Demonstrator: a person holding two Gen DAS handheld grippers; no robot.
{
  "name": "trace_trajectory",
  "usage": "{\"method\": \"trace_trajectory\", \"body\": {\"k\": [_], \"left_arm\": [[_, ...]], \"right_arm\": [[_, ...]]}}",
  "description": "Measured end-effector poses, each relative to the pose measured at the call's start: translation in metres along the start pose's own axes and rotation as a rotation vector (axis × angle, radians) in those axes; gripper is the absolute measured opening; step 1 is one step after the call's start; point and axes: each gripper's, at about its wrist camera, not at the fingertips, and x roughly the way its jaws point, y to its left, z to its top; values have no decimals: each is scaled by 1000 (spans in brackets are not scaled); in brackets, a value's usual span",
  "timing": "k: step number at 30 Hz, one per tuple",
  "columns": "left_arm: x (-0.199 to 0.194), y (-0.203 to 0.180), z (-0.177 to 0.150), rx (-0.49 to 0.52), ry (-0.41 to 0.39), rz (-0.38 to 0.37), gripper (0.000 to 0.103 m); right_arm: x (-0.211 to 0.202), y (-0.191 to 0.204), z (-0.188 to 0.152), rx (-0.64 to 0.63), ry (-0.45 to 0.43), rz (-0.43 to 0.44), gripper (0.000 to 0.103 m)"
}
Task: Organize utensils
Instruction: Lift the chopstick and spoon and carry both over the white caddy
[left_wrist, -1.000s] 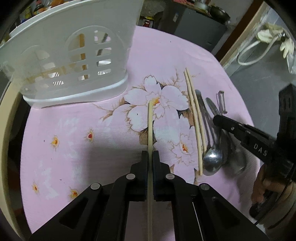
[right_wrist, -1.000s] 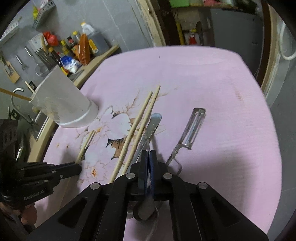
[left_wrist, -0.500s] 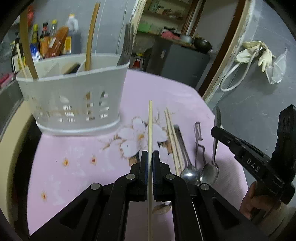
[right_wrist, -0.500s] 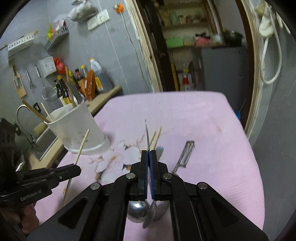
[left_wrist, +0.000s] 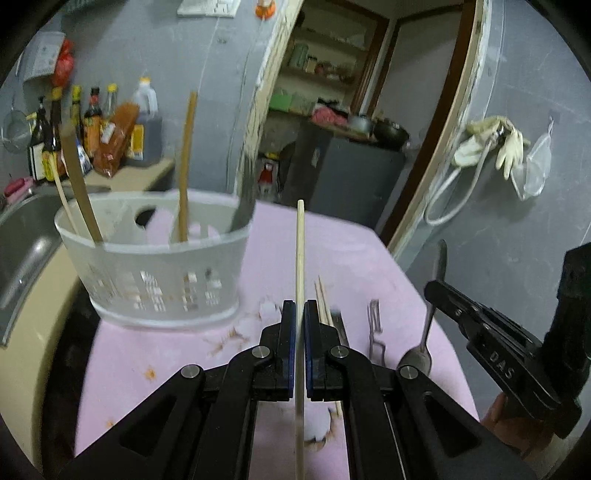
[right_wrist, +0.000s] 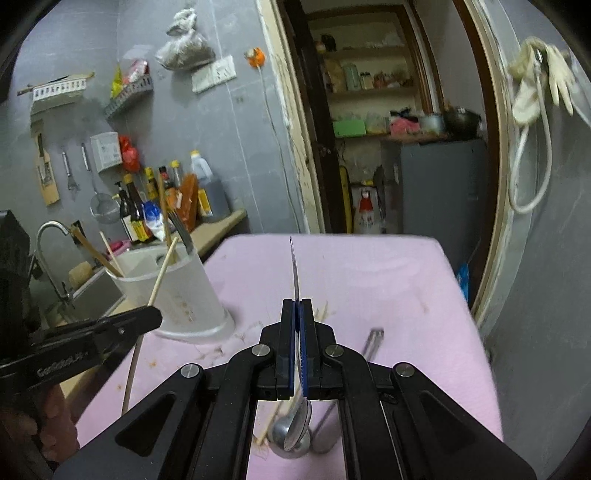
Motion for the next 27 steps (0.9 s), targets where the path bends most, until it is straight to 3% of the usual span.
{"method": "trace_trajectory", "body": {"k": [10, 15, 18, 22, 27], "left_arm": [[-37, 11, 54, -9, -159, 37, 2], [-59, 33, 92, -39, -244, 26, 2], [-72, 58, 117, -95, -292, 27, 2], [-89, 97, 142, -178, -372, 83, 2], [-94, 144, 154, -276, -442, 148, 2]], "right_arm": [[-16, 38, 58, -76, -145, 43, 0], [-15, 58, 94, -88, -231, 111, 0], [-7, 69, 111, -74, -279, 162, 0], [10, 83, 124, -64, -317, 220, 0], [34, 101, 126, -75, -324, 270, 0]]}}
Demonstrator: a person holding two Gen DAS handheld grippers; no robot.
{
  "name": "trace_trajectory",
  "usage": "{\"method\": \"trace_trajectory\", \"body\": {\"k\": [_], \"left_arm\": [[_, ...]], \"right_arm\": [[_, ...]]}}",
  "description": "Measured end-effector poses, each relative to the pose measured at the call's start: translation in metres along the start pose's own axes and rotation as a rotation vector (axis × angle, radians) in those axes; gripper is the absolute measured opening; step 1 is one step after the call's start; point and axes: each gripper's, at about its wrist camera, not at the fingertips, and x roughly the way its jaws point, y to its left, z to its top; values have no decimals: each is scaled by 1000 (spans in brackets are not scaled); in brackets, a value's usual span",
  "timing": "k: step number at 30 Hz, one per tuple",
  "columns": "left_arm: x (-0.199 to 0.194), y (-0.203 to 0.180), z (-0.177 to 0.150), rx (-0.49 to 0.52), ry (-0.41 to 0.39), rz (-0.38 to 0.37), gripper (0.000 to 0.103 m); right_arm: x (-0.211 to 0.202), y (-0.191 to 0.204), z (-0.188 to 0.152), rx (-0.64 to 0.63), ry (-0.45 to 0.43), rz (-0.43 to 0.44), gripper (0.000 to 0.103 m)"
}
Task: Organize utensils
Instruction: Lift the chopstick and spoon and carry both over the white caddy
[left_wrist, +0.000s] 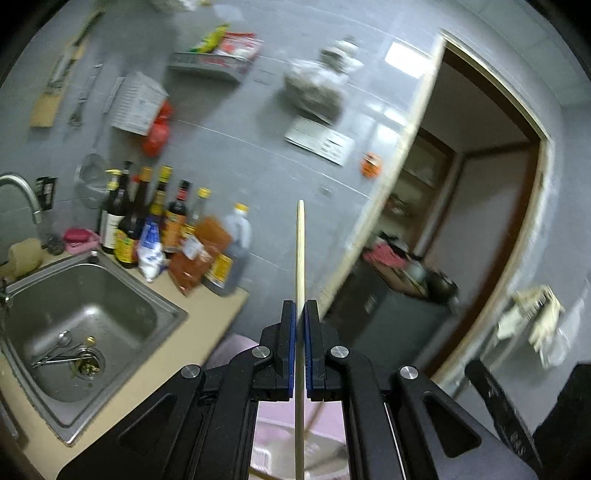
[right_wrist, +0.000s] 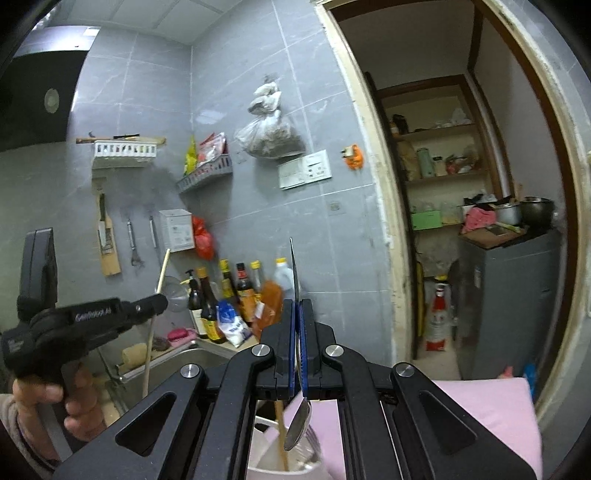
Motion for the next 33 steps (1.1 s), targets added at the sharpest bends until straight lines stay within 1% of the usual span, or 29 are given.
{"method": "trace_trajectory", "body": {"k": [6, 9, 12, 17, 21, 24, 29, 33], "left_arm": [[5, 34, 5, -57, -80, 76, 2], [10, 46, -1, -81, -97, 112, 2], [17, 53, -13, -100, -109, 132, 2], [30, 49, -40, -57, -133, 156, 2], [38, 49, -58, -15, -160, 208, 2], [45, 47, -70, 10, -160, 229, 2], [48, 43, -83, 44, -142, 224, 2], [47, 44, -86, 50, -93, 204, 3]], "right_arm": [[19, 2, -20, 1, 24, 26, 0], [27, 1, -29, -2, 36, 32, 0], [35, 1, -41, -24, 46, 33, 0], [46, 2, -56, -51, 60, 39, 0], [52, -2, -67, -50, 66, 50, 0], [57, -4, -72, -49, 69, 51, 0], [61, -4, -79, -56, 86, 56, 1], [63, -6, -82, -54, 118, 51, 3]]}}
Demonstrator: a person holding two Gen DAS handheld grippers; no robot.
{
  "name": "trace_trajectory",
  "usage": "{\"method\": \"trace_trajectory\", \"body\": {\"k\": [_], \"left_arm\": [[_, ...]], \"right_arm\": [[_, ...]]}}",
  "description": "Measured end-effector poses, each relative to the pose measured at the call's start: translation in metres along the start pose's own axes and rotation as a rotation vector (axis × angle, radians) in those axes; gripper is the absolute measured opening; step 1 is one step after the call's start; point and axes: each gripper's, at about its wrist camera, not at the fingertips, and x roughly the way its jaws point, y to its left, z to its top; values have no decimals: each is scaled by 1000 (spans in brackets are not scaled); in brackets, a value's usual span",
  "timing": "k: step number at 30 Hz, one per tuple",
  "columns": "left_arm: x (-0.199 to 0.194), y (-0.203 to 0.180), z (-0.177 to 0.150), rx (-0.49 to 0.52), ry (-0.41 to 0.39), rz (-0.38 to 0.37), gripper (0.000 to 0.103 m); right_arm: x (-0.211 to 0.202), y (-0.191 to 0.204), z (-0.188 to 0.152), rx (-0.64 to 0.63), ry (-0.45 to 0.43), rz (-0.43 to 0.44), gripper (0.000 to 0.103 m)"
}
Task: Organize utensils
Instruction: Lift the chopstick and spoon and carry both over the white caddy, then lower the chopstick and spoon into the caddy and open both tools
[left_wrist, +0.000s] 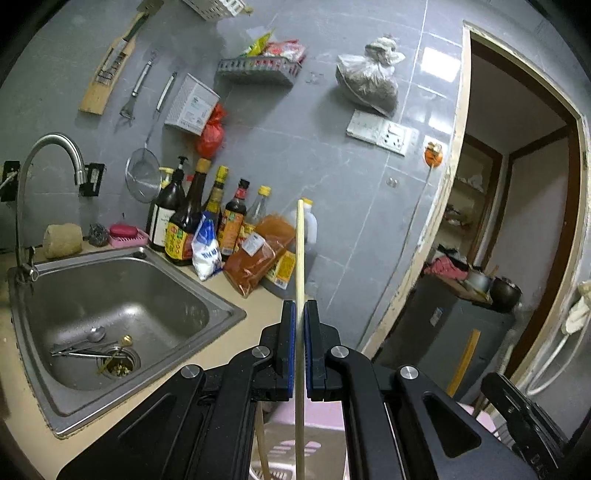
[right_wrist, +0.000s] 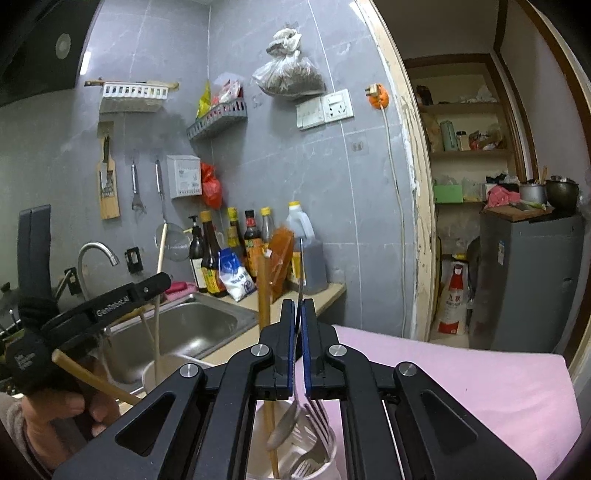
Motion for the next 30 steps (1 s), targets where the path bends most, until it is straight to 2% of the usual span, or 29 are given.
{"method": "trace_trajectory", "body": {"k": [8, 10, 11, 13, 15, 16, 19, 21, 22, 24, 25, 27, 28, 30], "left_arm": [[1, -1, 2, 15, 108, -70, 5], [0, -4, 3, 26, 121, -82, 6], [-2, -6, 4, 34, 123, -87, 8], [-6, -12, 8, 50, 123, -105, 14], [-11, -16, 12, 56, 115, -113, 27], [-13, -17, 14, 58, 108, -116, 29], [-21, -25, 24, 73, 90, -128, 37], [-27, -31, 32, 92, 79, -124, 49], [-29, -34, 35, 99, 73, -121, 52], [-35, -41, 43, 115, 64, -110, 64], [-39, -44, 46, 118, 60, -114, 65], [-49, -54, 50, 131, 48, -132, 77], [-53, -59, 51, 139, 41, -136, 79], [-65, -73, 50, 171, 23, -158, 85]], "right_arm": [[-3, -2, 5, 7, 10, 11, 9], [-4, -2, 8, 10, 5, 10, 13], [-6, -2, 10, 12, 0, 11, 18], [-9, -2, 15, 14, -11, 9, 20], [-13, -2, 20, 15, -17, 1, 23], [-15, -2, 22, 15, -21, -5, 25], [-27, -7, 30, 32, -40, -36, 50], [-34, -12, 35, 48, -46, -61, 67], [-38, -16, 37, 58, -47, -78, 71], [-47, -23, 42, 77, -51, -108, 86], [-53, -27, 44, 86, -54, -121, 88], [-63, -33, 47, 87, -57, -153, 99], [-68, -35, 49, 84, -57, -165, 101], [-81, -40, 52, 75, -63, -190, 103]]}}
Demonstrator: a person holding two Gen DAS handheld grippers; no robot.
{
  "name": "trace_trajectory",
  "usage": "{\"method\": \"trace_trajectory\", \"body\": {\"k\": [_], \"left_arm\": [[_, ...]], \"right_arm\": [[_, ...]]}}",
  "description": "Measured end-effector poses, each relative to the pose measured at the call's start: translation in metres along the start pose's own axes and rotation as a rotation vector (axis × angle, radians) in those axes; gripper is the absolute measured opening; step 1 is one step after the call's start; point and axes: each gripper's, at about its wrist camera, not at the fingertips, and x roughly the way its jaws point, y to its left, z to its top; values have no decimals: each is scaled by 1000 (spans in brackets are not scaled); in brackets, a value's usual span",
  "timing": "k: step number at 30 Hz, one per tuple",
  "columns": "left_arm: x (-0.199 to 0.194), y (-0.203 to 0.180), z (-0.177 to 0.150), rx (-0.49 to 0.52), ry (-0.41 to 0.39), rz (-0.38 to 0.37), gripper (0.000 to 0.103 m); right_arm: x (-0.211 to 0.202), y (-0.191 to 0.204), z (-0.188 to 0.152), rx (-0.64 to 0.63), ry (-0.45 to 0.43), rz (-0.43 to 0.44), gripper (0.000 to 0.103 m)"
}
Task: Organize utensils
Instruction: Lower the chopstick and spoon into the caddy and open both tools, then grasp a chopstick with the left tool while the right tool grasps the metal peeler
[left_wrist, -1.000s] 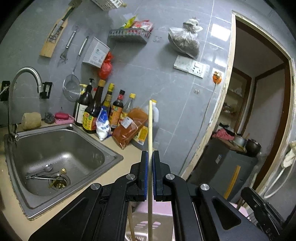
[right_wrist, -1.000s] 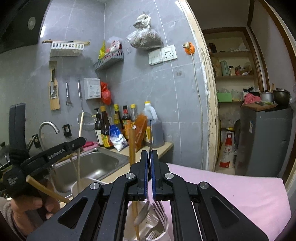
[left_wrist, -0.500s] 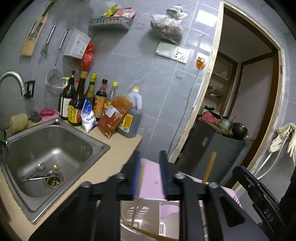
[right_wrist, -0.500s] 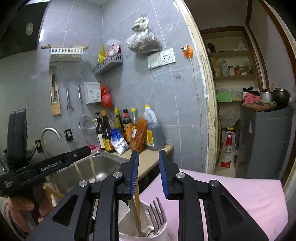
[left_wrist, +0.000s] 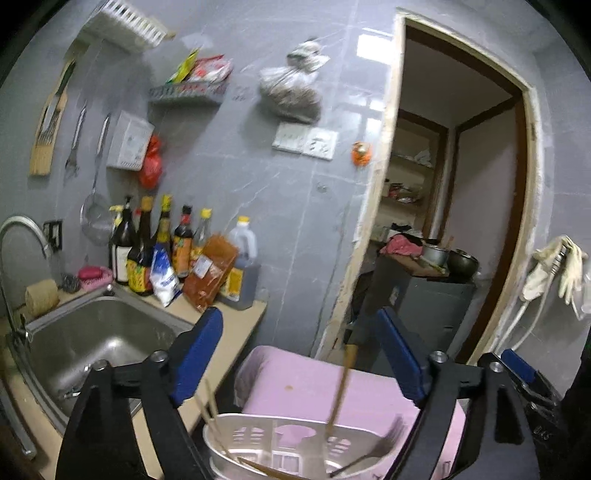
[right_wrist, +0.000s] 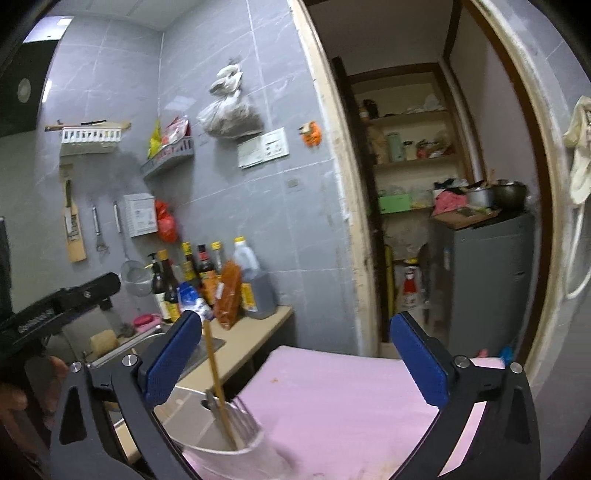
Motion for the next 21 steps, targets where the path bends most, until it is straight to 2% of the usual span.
{"method": "trace_trajectory", "body": {"k": [4, 8, 14, 17, 21], "left_arm": [[-12, -29, -6, 75, -9, -32, 88], [-19, -58, -21, 135, 23, -80, 88], [-21, -94, -58, 224, 143, -135, 88], [-17, -107, -82, 245, 216, -161, 88], [-5, -120, -115, 254, 333, -191, 87]], "right_arm": [[-24, -12, 6, -38, 8, -47, 103], [-49, -27, 7, -56, 17, -102, 103], [-71, -58, -7, -75, 112, -202, 103], [-76, -75, -24, -54, 167, -243, 103], [-73, -97, -56, -19, 281, -288, 103]]}}
